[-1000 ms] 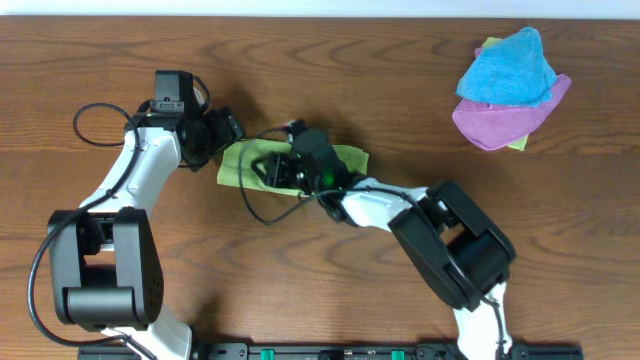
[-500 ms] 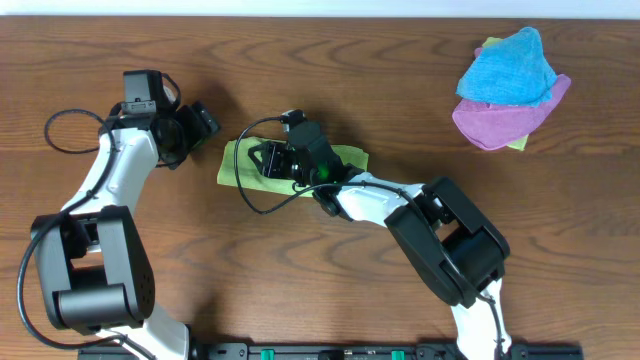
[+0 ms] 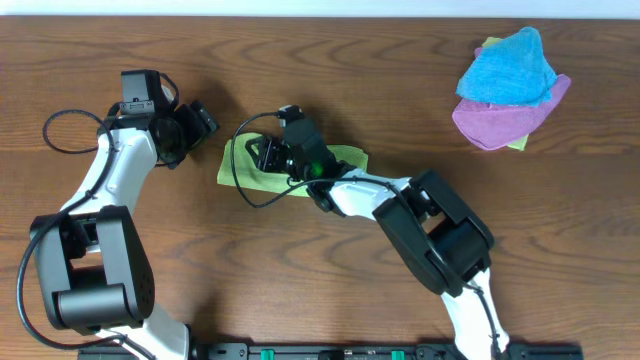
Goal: Fold the cloth
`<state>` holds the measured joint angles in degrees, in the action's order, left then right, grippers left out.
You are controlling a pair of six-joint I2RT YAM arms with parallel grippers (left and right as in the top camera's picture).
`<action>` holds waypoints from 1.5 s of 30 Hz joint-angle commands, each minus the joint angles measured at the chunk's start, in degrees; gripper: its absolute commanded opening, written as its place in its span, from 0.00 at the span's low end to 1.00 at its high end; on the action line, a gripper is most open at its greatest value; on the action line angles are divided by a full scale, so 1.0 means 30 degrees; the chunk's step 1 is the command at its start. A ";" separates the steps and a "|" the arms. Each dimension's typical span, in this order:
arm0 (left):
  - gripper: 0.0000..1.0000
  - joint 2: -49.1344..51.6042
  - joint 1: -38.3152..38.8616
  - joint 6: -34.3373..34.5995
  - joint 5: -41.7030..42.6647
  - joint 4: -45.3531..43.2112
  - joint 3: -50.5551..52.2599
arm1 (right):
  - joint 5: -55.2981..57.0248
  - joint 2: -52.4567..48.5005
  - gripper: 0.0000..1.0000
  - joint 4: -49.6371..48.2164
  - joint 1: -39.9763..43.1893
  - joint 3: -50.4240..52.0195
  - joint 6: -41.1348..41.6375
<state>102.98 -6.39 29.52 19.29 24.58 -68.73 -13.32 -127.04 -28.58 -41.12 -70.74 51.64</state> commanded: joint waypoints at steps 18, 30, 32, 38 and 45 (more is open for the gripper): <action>0.86 0.0248 -0.0080 -0.0342 0.0080 0.0007 -0.0270 | -0.1625 -0.0153 0.31 0.1406 -0.0219 -0.1166 -0.6528; 0.87 0.0248 -0.0080 -0.0335 0.0073 0.0007 -0.0270 | -0.1195 0.0015 0.32 0.7606 -0.0248 -0.4466 -1.1249; 0.86 0.0248 -0.0080 -0.0328 0.0080 0.0015 -0.0270 | -0.1107 0.0022 0.32 0.7949 -0.0248 -0.4605 -1.1628; 0.86 0.0248 -0.0080 -0.0335 0.0066 0.0007 -0.0270 | -0.0277 0.0066 0.32 0.9887 -0.0248 -0.5144 -1.2954; 0.86 0.0248 -0.0080 -0.0248 0.0080 0.0007 -0.0270 | 0.1246 0.0532 0.33 1.1540 -0.0233 -0.5821 -1.4032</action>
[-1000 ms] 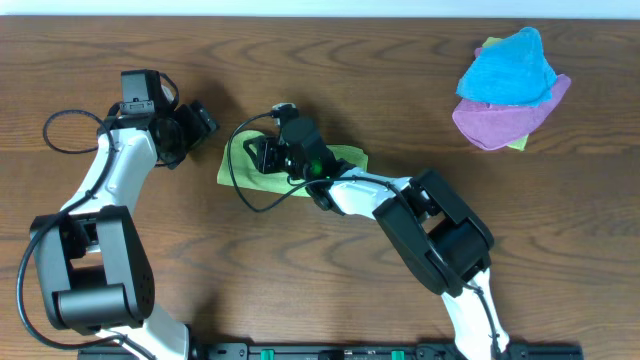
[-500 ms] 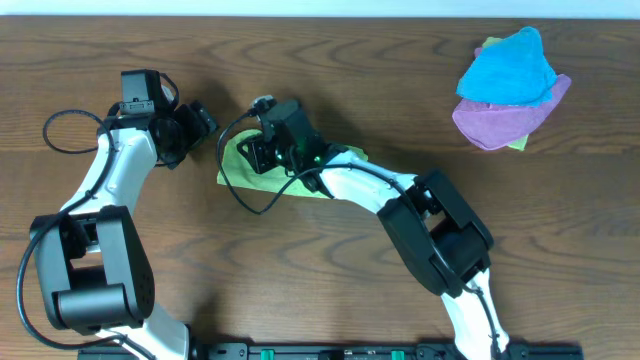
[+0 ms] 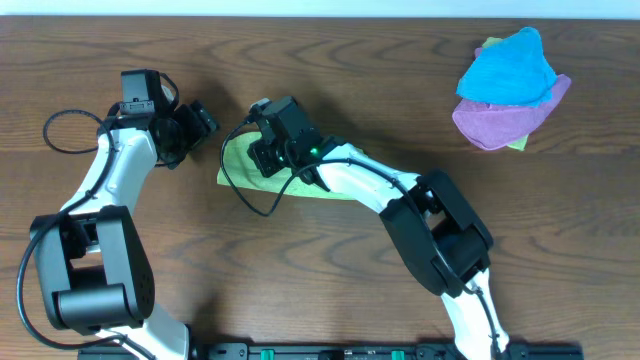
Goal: Fold the cloth
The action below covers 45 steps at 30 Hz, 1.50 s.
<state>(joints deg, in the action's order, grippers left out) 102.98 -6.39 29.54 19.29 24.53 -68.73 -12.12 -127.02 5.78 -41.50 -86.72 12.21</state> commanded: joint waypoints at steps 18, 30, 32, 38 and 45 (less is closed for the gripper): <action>0.86 0.0248 -0.0080 -0.0044 0.0073 0.0015 -0.0270 | 0.1821 0.0488 0.34 -0.1690 -0.0197 -0.0488 -0.1239; 0.86 0.0248 -0.0080 -0.0044 0.0073 0.0007 -0.0270 | 0.1829 0.0357 0.32 -0.2076 -0.0699 -0.0488 -0.1239; 0.86 0.0248 -0.0080 -0.0051 0.0073 0.0015 -0.0270 | 0.1836 0.0291 0.32 -0.2157 -0.0823 -0.0488 -0.1239; 0.86 0.0248 -0.0080 -0.0051 0.0073 0.0022 -0.0270 | 0.2470 0.0124 0.31 -0.2033 -0.0984 -0.0488 -0.1253; 0.86 0.0248 -0.0109 -0.0058 0.0073 0.0022 -0.0270 | 0.6557 0.0561 0.33 -0.1005 -0.0984 -0.0488 -0.2106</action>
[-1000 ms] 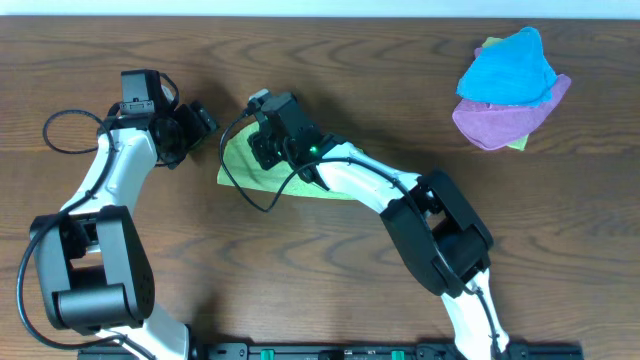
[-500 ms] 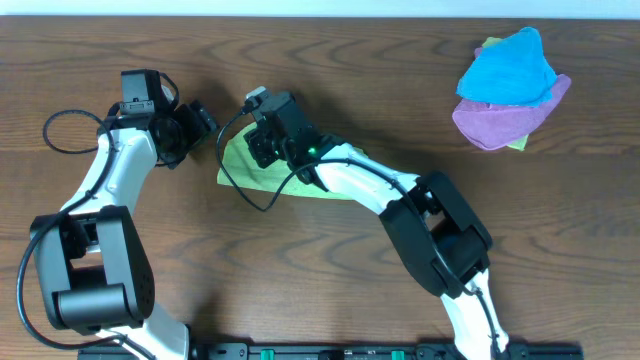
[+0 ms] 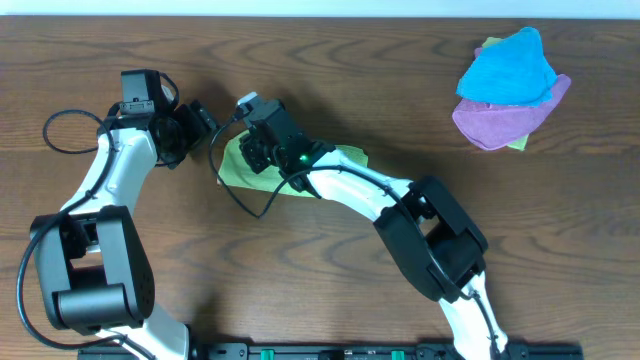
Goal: Fold the cloth
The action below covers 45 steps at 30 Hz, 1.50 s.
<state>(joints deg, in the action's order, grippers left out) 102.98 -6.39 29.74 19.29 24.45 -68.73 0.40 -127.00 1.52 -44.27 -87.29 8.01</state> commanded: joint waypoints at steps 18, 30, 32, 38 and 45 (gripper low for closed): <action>0.86 0.0248 -0.0117 -0.0117 0.0073 0.0044 -0.0270 | 0.3701 0.0692 0.32 0.1821 0.0000 -0.0299 -0.1625; 0.86 0.0248 -0.0117 -0.0117 0.0073 0.0051 -0.0270 | 0.3038 0.0153 0.37 0.0532 0.0029 -0.0299 -0.1698; 0.86 0.0248 -0.0117 -0.0117 0.0066 0.0044 -0.0270 | 0.3009 0.0102 0.40 0.0474 0.0029 -0.0299 -0.1698; 0.86 0.0248 -0.0117 -0.0117 0.0073 0.0044 -0.0270 | 0.3002 0.0058 0.49 0.0189 0.0051 -0.0299 -0.1705; 0.86 0.0248 -0.0117 -0.0117 0.0066 0.0044 -0.0270 | 0.2783 -0.0452 0.54 -0.0379 0.0051 -0.0299 -0.1690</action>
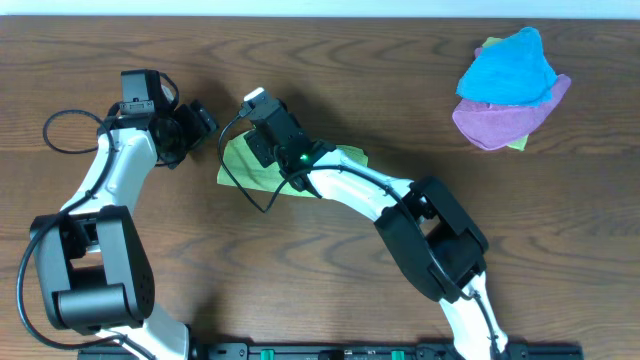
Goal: Fold the cloth
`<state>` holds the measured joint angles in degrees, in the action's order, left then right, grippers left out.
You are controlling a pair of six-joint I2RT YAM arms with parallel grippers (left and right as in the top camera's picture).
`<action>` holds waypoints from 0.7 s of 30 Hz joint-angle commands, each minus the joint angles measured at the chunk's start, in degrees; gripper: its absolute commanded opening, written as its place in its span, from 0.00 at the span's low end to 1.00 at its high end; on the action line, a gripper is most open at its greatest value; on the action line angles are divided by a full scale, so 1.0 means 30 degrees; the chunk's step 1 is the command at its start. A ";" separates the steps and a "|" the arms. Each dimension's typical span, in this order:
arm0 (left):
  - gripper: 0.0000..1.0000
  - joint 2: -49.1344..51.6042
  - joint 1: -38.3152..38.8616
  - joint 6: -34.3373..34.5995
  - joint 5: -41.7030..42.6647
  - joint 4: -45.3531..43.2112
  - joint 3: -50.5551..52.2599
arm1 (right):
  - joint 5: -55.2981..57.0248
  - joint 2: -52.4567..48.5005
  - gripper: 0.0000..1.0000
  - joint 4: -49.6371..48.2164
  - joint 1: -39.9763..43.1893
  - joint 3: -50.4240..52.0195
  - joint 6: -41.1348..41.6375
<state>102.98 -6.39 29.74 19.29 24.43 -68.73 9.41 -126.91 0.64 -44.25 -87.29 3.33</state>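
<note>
A lime-green cloth (335,160) lies flat in a folded strip on the wooden table (330,60), left of centre. My right gripper (262,143) points down over the cloth's far left part. Its wrist hides the fingers, so whether they hold cloth cannot be told. My left gripper (207,118) hovers just off the cloth's far left corner, apart from it, and its fingers look spread with nothing between them.
A heap of other cloths, blue (508,68) on purple (500,122) with a bit of green, sits at the far right. A black cable (245,195) loops from the right wrist over the cloth's near left edge.
My right gripper has shifted slightly toward the far right over the cloth's left end. A little more of the cloth's left corner shows. The left arm has not moved.
My right gripper was first over the cloth's middle-left part. Then it stood nearer the far left edge, then further left still beside the left gripper. Now it is a touch back to the right. The cloth has stayed a flat strip and the left arm still.
</note>
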 commanded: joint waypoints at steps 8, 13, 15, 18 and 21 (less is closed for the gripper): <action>0.86 0.0248 -0.0117 -0.0124 0.0058 0.0044 -0.0270 | -0.0940 -0.0787 0.54 -0.0685 0.0044 -0.0299 0.0255; 0.86 0.0248 -0.0117 -0.0124 -0.0036 0.0051 -0.0270 | -0.1523 -0.1158 0.51 -0.0984 0.0058 -0.0299 0.0627; 0.86 0.0248 -0.0117 -0.0124 -0.0087 0.0044 -0.0270 | -0.1734 -0.1173 0.49 -0.0947 0.0058 -0.0299 0.0743; 0.86 0.0248 -0.0117 -0.0124 -0.0087 0.0044 -0.0270 | -0.1719 -0.1173 0.45 -0.1137 0.0022 -0.0299 0.0736; 0.86 0.0248 -0.0117 -0.0124 -0.0080 0.0051 -0.0270 | -0.1727 -0.1173 0.43 -0.1428 0.0022 -0.0299 0.0736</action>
<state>102.98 -6.39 29.74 19.27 24.43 -68.73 4.75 -129.91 -3.09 -44.25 -87.29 4.78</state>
